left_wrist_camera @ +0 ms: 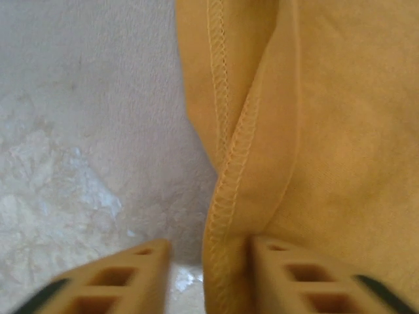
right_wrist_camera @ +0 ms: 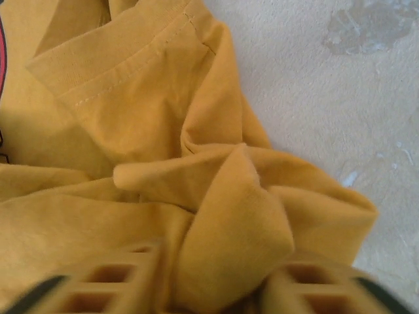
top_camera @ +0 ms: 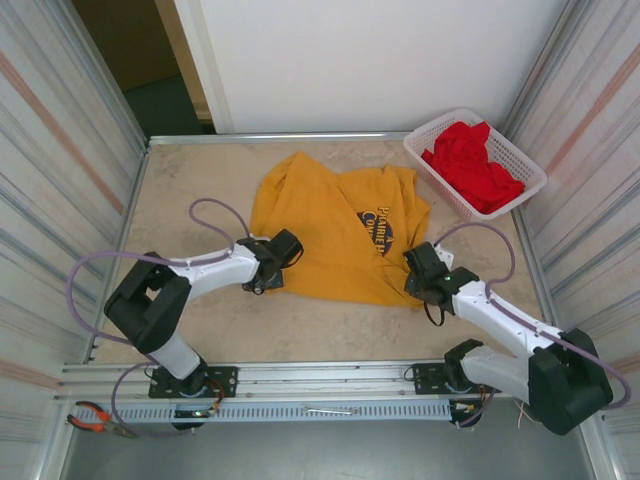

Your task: Fold the inside-out t-shirt

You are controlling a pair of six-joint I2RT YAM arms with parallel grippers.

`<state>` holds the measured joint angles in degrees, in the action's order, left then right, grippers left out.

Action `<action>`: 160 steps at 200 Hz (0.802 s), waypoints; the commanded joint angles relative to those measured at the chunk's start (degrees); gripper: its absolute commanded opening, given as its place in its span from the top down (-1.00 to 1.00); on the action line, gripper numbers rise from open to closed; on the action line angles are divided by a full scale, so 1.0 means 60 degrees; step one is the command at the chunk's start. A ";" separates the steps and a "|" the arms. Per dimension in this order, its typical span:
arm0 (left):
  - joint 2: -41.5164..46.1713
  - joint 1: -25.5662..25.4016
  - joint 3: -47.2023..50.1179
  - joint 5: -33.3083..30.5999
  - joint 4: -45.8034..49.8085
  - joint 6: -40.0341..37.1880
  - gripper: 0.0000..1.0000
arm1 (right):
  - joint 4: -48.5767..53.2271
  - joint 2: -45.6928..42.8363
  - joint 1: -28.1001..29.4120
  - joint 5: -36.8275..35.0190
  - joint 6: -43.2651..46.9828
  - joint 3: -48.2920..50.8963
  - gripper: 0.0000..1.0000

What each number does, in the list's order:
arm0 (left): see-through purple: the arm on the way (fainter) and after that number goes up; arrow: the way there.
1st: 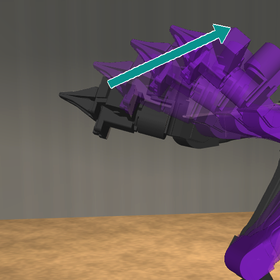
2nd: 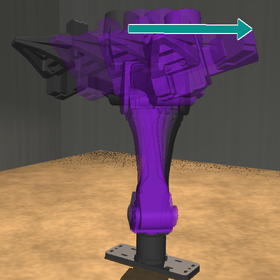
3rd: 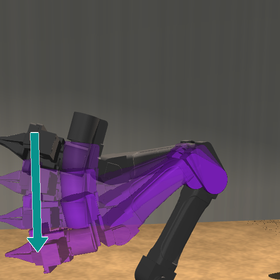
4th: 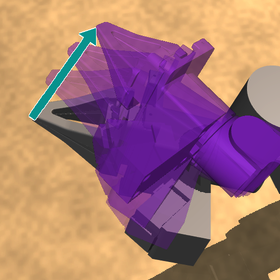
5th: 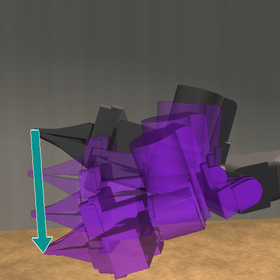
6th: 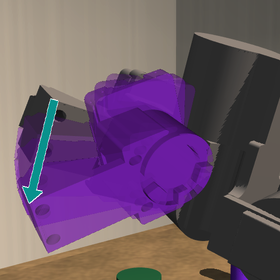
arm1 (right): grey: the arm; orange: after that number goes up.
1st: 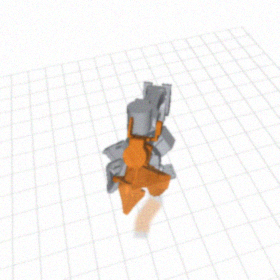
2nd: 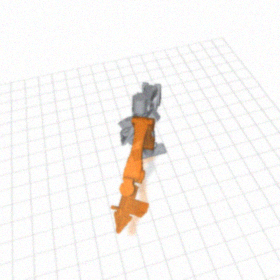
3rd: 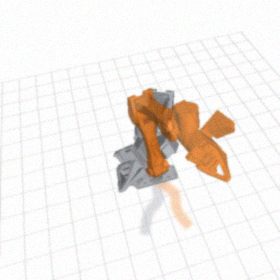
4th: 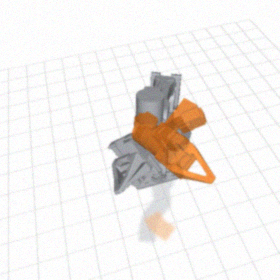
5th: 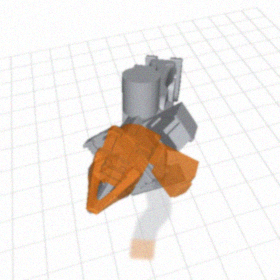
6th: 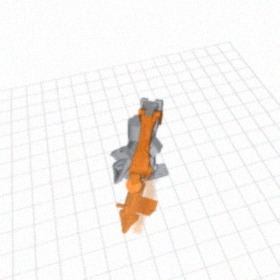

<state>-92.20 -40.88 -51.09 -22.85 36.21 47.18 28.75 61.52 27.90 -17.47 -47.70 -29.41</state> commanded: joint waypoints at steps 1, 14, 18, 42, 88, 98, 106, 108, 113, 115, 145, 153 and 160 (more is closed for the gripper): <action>0.0533 0.0396 -0.0021 -0.0437 0.0175 -0.0170 0.79 | -0.0319 -0.0050 -0.0520 0.0186 0.0339 -0.0546 1.00; 0.1155 0.0895 -0.0081 -0.0335 0.0157 -0.0650 0.87 | -0.0307 -0.0409 -0.1085 0.0344 0.0827 -0.1023 1.00; 0.1368 0.1073 -0.0122 -0.0282 0.0114 -0.0850 0.87 | -0.0299 -0.0540 -0.1277 0.0381 0.0955 -0.1202 1.00; 0.2630 0.2484 -0.0492 0.0787 -0.0205 -0.2066 0.86 | -0.0065 -0.1167 -0.2745 0.0837 0.1581 -0.2284 1.00; 0.3655 0.5114 -0.1493 0.3780 -0.0870 -0.3082 0.81 | 0.0222 -0.1554 -0.4621 0.1306 0.2018 -0.3744 1.00; 0.3670 0.5488 -0.1740 0.4356 -0.0997 -0.3166 0.75 | 0.0252 -0.1617 -0.4805 0.1329 0.2004 -0.3918 1.00; 0.3659 0.5730 -0.1938 0.4716 -0.1115 -0.3242 0.75 | 0.0278 -0.1625 -0.4930 0.1373 0.1989 -0.4040 1.00; 0.3655 0.5781 -0.1968 0.4797 -0.1135 -0.3262 0.75 | 0.0284 -0.1625 -0.4977 0.1400 0.1989 -0.4083 1.00; 0.3636 0.5916 -0.2079 0.5086 -0.1232 -0.3317 0.74 | 0.0305 -0.1611 -0.5040 0.1439 0.1989 -0.4170 1.00; 0.3631 0.5978 -0.2124 0.5183 -0.1270 -0.3339 0.74 | 0.0316 -0.1610 -0.5063 0.1442 0.1978 -0.4196 1.00; 0.3638 0.6308 -0.2469 0.5692 -0.1618 -0.3614 0.64 | 0.0364 -0.1667 -0.5141 0.1644 0.1974 -0.4407 1.00; 0.3660 0.6308 -0.2405 0.5801 -0.1654 -0.3565 0.64 | 0.0393 -0.1690 -0.5137 0.1839 0.1963 -0.4400 1.00; 0.3680 0.6297 -0.2251 0.6128 -0.1797 -0.3544 0.60 | 0.0390 -0.1723 -0.5134 0.2004 0.1945 -0.4350 1.00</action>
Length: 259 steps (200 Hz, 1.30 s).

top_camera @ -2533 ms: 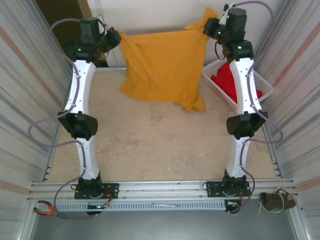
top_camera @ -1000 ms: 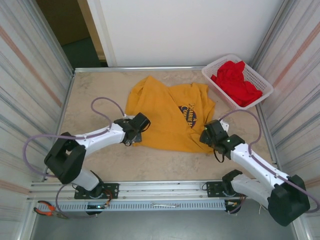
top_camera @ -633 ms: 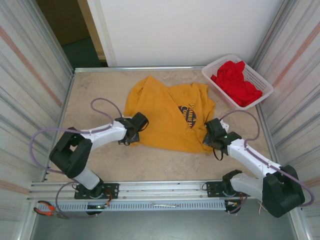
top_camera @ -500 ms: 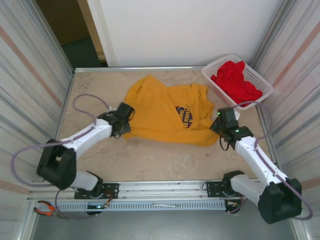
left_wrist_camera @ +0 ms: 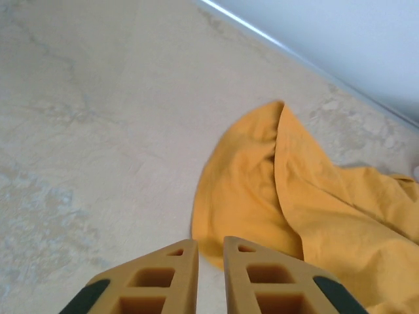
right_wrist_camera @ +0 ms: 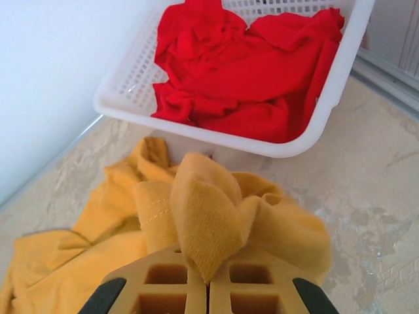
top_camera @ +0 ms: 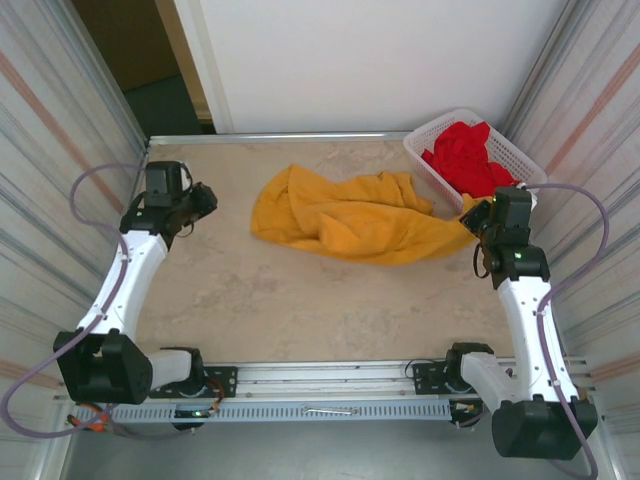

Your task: Fold the inside-out t-shirt

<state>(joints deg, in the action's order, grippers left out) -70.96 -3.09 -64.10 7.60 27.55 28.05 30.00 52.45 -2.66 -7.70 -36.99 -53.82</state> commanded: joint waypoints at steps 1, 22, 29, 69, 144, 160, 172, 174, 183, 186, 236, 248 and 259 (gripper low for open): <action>0.0145 0.0001 -0.0062 0.1095 -0.0364 -0.0348 0.59 | 0.0177 -0.0221 -0.0041 0.0413 0.0160 -0.0269 1.00; 0.0271 -0.0693 0.0616 0.0935 -0.0634 -0.0277 0.44 | 0.0214 -0.0407 -0.0034 0.0988 0.0149 0.0033 1.00; 0.0276 -0.1182 0.0793 0.0614 -0.0637 -0.0309 0.35 | 0.0232 -0.0493 -0.0020 0.1134 0.0145 0.0178 1.00; -0.0889 -0.4517 0.1472 -0.0507 -0.1439 0.1041 0.03 | 0.0272 -0.0954 0.0214 0.1258 -0.0109 0.1008 1.00; -0.5646 -0.7041 -0.1921 -0.1471 -0.0971 0.4692 -0.17 | 0.0083 -0.1080 0.0839 0.0912 -0.0498 0.1721 1.00; -0.6199 -0.7158 -0.2417 -0.1430 -0.0792 0.5107 -0.20 | 0.0056 -0.1119 0.0917 0.0864 -0.0492 0.1784 1.00; -0.6472 -0.7233 -0.2550 -0.1329 -0.0820 0.5553 -0.21 | 0.0025 -0.1153 0.0930 0.0860 -0.0513 0.1833 1.00; -0.6529 -0.7244 -0.2561 -0.1318 -0.0833 0.5601 -0.21 | 0.0014 -0.1149 0.0931 0.0867 -0.0521 0.1836 1.00; -0.6702 -0.7304 -0.2620 -0.1247 -0.0853 0.5867 -0.22 | 0.0003 -0.1167 0.0941 0.0871 -0.0528 0.1850 1.00; -0.6744 -0.7328 -0.2631 -0.1221 -0.0843 0.5975 -0.21 | 0.0000 -0.1166 0.0939 0.0874 -0.0529 0.1851 1.00; -0.6845 -0.7803 -0.2201 -0.1488 -0.0768 0.7175 -0.25 | -0.0142 -0.1082 0.0941 0.0931 -0.0502 0.1836 1.00; -0.7017 -0.7812 -0.2320 -0.1422 -0.0713 0.7233 -0.25 | -0.0184 -0.1051 0.0932 0.0968 -0.0510 0.1828 1.00; -0.7183 -0.7819 -0.2433 -0.1344 -0.0717 0.7274 -0.26 | -0.0209 -0.1022 0.0934 0.0991 -0.0511 0.1804 1.00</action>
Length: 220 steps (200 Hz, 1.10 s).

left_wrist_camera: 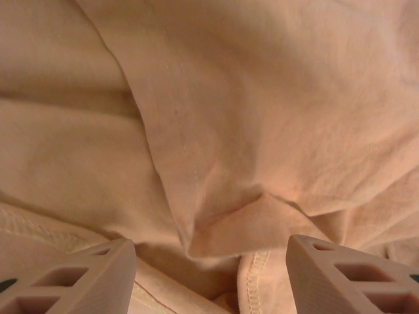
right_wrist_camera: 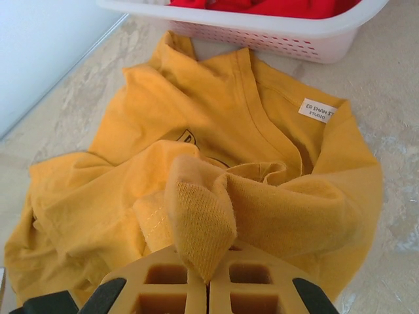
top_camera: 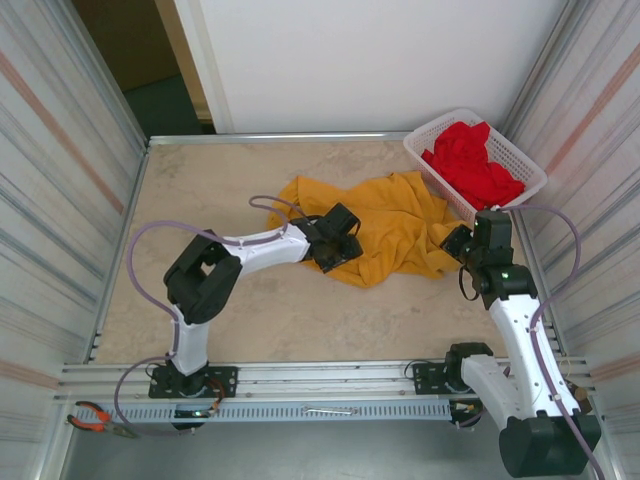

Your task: Fold the inside-out t-shirt

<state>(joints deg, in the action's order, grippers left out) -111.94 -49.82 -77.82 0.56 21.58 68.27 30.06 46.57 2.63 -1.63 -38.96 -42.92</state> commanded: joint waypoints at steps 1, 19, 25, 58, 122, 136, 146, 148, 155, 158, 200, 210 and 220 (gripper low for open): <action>-0.0370 -0.0031 -0.0157 -0.0168 0.0274 0.0573 -0.26 | -0.0220 -0.0049 0.0056 -0.0022 -0.0178 -0.0012 1.00; -0.0632 -0.0031 -0.0421 -0.0152 0.0277 0.0508 -0.25 | -0.0190 -0.0056 0.0054 -0.0022 -0.0173 -0.0039 1.00; -0.0732 -0.0031 -0.0533 -0.0186 0.0324 0.0473 -0.24 | -0.0174 -0.0063 0.0059 -0.0022 -0.0184 -0.0053 1.00; -0.1073 0.0103 -0.0870 -0.0393 0.0407 0.0234 0.17 | -0.0101 -0.0071 0.0059 0.0006 -0.0186 -0.0229 1.00; 0.0893 0.0858 -0.0082 -0.0497 -0.0091 -0.1709 1.00 | 0.0171 0.0032 -0.0200 -0.0117 0.0135 -0.1202 1.00; 0.1689 0.1283 0.0427 -0.0004 -0.0458 -0.2487 1.00 | 0.0262 0.0003 -0.0418 -0.0019 0.0177 -0.1438 1.00; 0.2341 0.1586 0.0923 0.0217 -0.0736 -0.3058 1.00 | 0.0352 -0.0039 -0.0549 0.0042 0.0198 -0.1579 1.00; 0.2489 0.1680 0.1001 0.0292 -0.0795 -0.3175 1.00 | 0.0373 -0.0048 -0.0584 0.0038 0.0195 -0.1596 1.00; 0.2917 0.1979 0.1399 0.0713 -0.1102 -0.3580 1.00 | 0.0435 -0.0102 -0.0644 0.0093 0.0195 -0.1651 1.00; 0.3081 0.2178 0.1572 0.0943 -0.1231 -0.3744 1.00 | 0.0462 -0.0126 -0.0664 0.0119 0.0182 -0.1677 1.00; 0.4476 0.4388 0.2624 0.1911 -0.0130 -0.5582 0.20 | 0.0669 -0.0618 -0.0375 0.0703 -0.0297 -0.1416 1.00; 0.4778 0.4595 0.2845 0.1718 0.0153 -0.5763 0.01 | 0.0704 -0.0774 -0.0149 0.0661 -0.0456 -0.1295 1.00; 0.5049 0.4642 0.3093 0.1591 0.0300 -0.5766 -0.11 | 0.0726 -0.0881 0.0145 0.0583 -0.0610 -0.1185 1.00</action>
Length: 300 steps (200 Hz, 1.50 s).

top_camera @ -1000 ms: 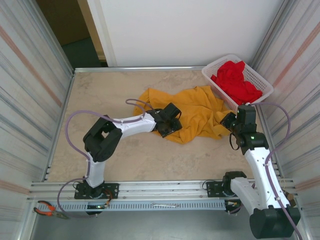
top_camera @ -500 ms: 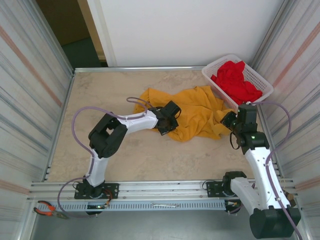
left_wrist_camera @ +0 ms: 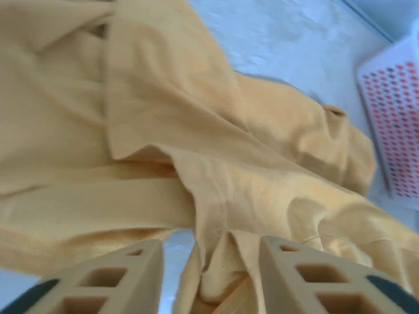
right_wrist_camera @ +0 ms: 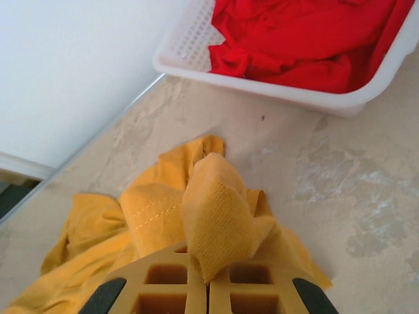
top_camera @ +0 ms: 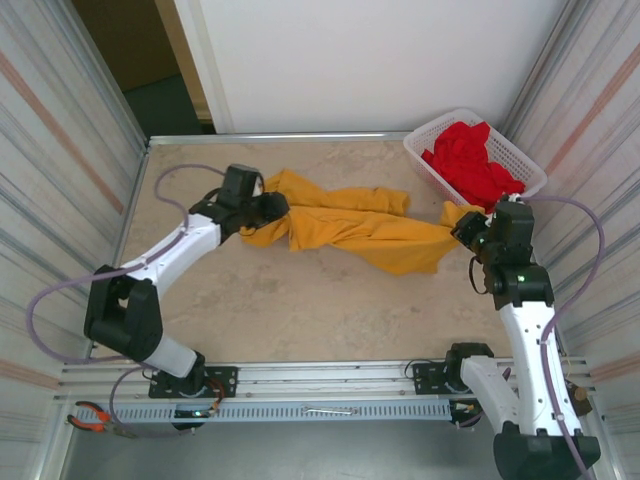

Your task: Fold the inside-out t-shirt

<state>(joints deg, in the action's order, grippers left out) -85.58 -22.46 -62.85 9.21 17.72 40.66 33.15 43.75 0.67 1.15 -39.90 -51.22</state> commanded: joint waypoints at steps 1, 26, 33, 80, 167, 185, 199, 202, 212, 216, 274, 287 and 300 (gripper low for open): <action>0.0685 0.0074 0.0629 0.0142 0.0952 -0.1144 -0.11 | 0.0215 -0.0423 0.0503 0.0104 -0.0469 0.0215 1.00; 0.1382 -0.0572 0.1397 -0.0465 0.1119 -0.0465 -0.16 | 0.0218 -0.0487 0.1406 -0.0381 -0.0711 0.0432 1.00; 0.1562 -0.0900 0.1547 -0.0849 0.1245 -0.0128 -0.16 | 0.0229 -0.0453 0.1646 -0.0528 -0.0754 0.0478 1.00; 0.1811 -0.3770 0.2627 -0.3679 0.1226 0.3167 -0.15 | 0.0109 -0.0247 0.2518 -0.1106 -0.0901 0.0700 1.00; -0.2353 -0.4423 -0.0907 -0.4677 0.2949 0.1928 -0.14 | -0.0106 -0.0112 0.2656 -0.1217 -0.0924 0.0905 1.00; -0.2730 -0.4510 -0.1221 -0.4706 0.3008 0.1844 -0.14 | -0.0148 -0.0113 0.2672 -0.1248 -0.0950 0.0948 1.00; -0.2948 -0.4615 -0.1395 -0.4735 0.3010 0.1823 -0.12 | -0.0163 -0.0113 0.2672 -0.1268 -0.0951 0.0958 1.00; -0.2996 -0.4639 -0.1429 -0.4733 0.3017 0.1810 -0.11 | -0.0163 -0.0113 0.2672 -0.1274 -0.0950 0.0969 1.00; -0.3159 -0.4703 -0.1548 -0.4754 0.3093 0.1809 -0.08 | -0.0178 -0.0112 0.2676 -0.1289 -0.0938 0.0965 1.00; -0.3216 -0.4716 -0.1591 -0.4754 0.3143 0.1845 -0.07 | -0.0174 -0.0112 0.2658 -0.1300 -0.0942 0.0963 1.00; -0.3706 -0.4778 -0.1669 -0.4966 0.3534 0.2155 0.03 | -0.0262 -0.0040 0.2672 -0.1326 -0.0928 0.0949 1.00; -0.3765 -0.4756 -0.1661 -0.5039 0.3593 0.2169 0.09 | -0.0266 -0.0054 0.2661 -0.1354 -0.0922 0.0935 1.00; -0.3824 -0.4751 -0.1656 -0.5075 0.3625 0.2186 0.19 | -0.0265 -0.0049 0.2672 -0.1363 -0.0900 0.0921 1.00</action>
<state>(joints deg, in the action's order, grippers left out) -107.63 -51.03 -71.55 -18.20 36.62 52.71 32.58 43.53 16.16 -5.39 -44.58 -45.74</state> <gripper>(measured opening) 0.440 0.056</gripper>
